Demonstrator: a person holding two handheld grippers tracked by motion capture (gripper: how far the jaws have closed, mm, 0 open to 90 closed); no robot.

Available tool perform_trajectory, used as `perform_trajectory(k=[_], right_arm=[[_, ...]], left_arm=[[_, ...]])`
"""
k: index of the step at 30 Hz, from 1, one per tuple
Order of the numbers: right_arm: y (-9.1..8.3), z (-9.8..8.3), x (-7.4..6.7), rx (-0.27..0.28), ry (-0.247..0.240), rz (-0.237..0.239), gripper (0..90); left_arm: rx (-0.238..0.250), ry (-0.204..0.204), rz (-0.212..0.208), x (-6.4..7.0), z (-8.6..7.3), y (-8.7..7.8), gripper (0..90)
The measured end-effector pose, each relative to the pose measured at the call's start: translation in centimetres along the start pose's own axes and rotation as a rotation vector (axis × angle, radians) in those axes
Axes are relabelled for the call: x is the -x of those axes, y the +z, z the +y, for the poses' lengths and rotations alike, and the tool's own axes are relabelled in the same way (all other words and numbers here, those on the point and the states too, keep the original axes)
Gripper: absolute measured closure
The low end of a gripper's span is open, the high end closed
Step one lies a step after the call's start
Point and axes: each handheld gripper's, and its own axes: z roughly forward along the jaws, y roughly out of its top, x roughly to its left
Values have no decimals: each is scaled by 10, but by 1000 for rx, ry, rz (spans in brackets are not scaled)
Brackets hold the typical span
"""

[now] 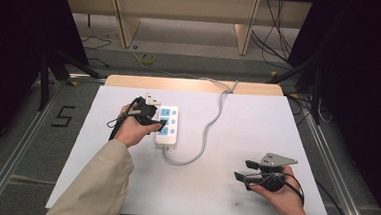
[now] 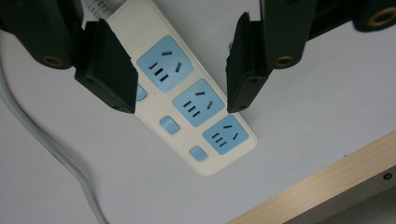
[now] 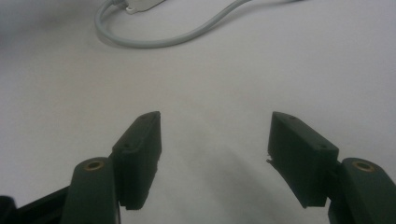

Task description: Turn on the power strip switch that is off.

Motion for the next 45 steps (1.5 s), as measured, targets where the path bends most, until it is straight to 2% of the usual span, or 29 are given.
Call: perform_trajectory(k=[4, 6, 9, 19, 22, 32, 45], right_arm=[[0, 0, 0, 1, -1, -1, 358], [0, 0, 0, 2, -1, -1, 358], [0, 0, 1, 3, 0, -1, 358], [-1, 0, 1, 4, 2, -4, 357], [-1, 0, 1, 6, 3, -3, 357], [-1, 0, 1, 8, 3, -5, 355], [-2, 0, 2, 11, 3, -9, 354]], left_arm=[[18, -19, -5, 0, -4, -5, 413], [17, -8, -3, -1, -6, -7, 408], [25, -19, -8, 0, -10, -10, 400], [29, 6, -7, 2, -26, -23, 378], [25, 10, -5, 2, -32, -26, 371], [61, 13, -7, 5, -49, -35, 345], [67, 23, -4, 8, -73, -42, 307]])
